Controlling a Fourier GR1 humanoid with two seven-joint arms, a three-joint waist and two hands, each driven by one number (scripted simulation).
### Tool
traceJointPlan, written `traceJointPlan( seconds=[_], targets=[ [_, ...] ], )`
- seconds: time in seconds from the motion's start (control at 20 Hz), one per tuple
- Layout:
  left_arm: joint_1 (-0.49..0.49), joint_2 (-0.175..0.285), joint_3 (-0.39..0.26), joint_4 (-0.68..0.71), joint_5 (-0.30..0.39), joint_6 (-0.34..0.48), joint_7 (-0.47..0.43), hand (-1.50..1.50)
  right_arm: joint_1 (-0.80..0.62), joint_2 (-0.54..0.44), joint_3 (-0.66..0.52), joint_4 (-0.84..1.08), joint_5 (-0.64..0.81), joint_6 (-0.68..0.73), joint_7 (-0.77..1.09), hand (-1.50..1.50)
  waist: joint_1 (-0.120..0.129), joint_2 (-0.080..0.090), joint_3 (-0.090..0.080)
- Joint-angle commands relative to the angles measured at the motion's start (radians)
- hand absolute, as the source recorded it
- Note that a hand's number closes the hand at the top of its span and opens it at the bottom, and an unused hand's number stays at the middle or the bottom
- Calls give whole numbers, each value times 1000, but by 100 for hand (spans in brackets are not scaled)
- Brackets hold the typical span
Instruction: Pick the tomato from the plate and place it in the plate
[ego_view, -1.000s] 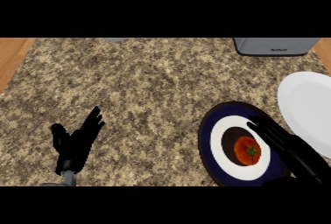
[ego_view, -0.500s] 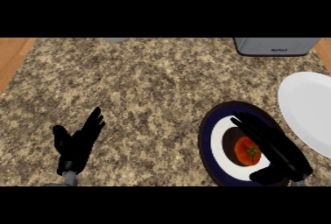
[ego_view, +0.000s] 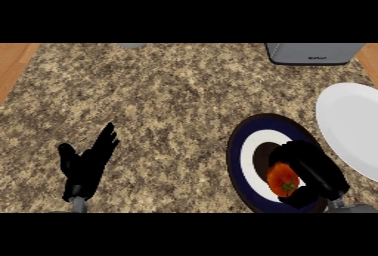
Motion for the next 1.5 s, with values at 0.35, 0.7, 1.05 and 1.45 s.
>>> traceJointPlan(
  seconds=[0.35,0.7,1.05,1.45],
  targets=[
    [-7,1,14,6,-6,-6,4,0,-111,190,-352,145,4,-132,546,150,-6,38,2],
    [-7,-3,-6,-2,-12,-16,4,0,-319,226,-556,140,148,-388,960,150,51,45,-4],
    [-55,-3,-32,-5,-18,-40,11,0,-527,218,-681,203,446,-595,1353,150,109,55,-2],
    [-99,-36,-49,17,-32,-11,49,0,-700,252,-796,329,816,-817,1658,150,101,49,4]
  ],
)
